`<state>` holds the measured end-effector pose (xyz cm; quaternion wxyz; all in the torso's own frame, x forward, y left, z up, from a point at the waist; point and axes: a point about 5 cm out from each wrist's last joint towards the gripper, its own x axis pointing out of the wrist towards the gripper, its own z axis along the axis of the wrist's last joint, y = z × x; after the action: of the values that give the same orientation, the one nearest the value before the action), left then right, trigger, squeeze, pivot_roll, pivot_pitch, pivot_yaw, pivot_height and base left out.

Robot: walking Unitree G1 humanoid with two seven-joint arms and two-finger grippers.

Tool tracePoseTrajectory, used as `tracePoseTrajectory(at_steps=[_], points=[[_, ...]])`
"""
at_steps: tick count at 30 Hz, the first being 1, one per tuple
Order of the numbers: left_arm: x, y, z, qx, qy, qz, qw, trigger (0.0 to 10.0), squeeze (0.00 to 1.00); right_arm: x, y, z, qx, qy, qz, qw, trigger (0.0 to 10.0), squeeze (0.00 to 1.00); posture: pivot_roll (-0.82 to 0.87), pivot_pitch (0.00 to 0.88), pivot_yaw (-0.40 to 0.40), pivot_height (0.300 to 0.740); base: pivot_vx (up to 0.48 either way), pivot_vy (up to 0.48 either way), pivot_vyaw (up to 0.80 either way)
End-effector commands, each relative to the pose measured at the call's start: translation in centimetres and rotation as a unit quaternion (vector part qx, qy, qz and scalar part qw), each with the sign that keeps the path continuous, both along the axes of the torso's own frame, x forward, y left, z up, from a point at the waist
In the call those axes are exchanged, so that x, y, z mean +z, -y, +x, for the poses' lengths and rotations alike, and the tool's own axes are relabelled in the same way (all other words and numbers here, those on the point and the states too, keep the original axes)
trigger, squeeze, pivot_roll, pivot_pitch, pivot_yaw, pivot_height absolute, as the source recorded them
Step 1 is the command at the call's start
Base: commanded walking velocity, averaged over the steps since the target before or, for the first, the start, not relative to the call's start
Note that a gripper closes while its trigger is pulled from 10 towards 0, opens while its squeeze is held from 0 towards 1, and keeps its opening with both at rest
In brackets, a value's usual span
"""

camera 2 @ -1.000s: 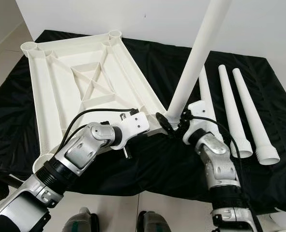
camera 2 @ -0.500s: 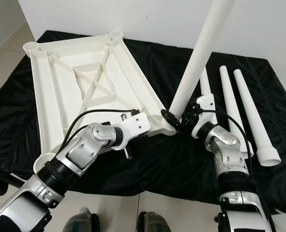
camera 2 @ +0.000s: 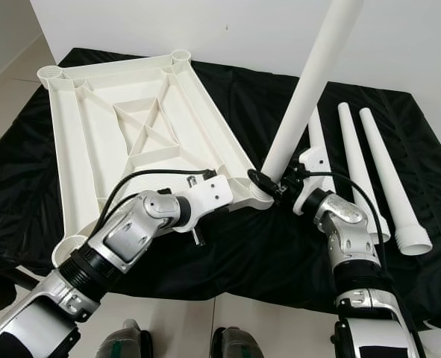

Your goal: Building children table

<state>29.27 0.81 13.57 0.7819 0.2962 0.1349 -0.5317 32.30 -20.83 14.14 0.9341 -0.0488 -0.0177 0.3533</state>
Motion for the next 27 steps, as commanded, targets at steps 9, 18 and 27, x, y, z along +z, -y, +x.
tracePoseTrajectory(at_steps=[9,18,27], points=[[-0.6,-0.2,-0.2,0.006,0.003,0.013,1.000,10.0,0.00,-0.6,0.1,-0.4,-0.069,-0.002,0.033,0.997,10.0,0.00,-0.04,0.027,-0.052,0.740,0.000,0.000,0.00],[-0.7,-0.3,-0.4,0.008,0.000,0.013,1.000,10.0,0.00,-0.4,-2.4,-1.1,-0.140,0.022,0.060,0.988,10.0,0.00,-0.03,0.042,-0.051,0.740,0.000,0.000,0.00],[-0.7,-0.3,-0.5,0.005,-0.001,0.013,1.000,10.0,0.00,-0.2,-5.3,-1.4,-0.231,0.011,0.093,0.968,10.0,0.00,-0.04,0.052,-0.049,0.740,0.000,0.000,0.00]])
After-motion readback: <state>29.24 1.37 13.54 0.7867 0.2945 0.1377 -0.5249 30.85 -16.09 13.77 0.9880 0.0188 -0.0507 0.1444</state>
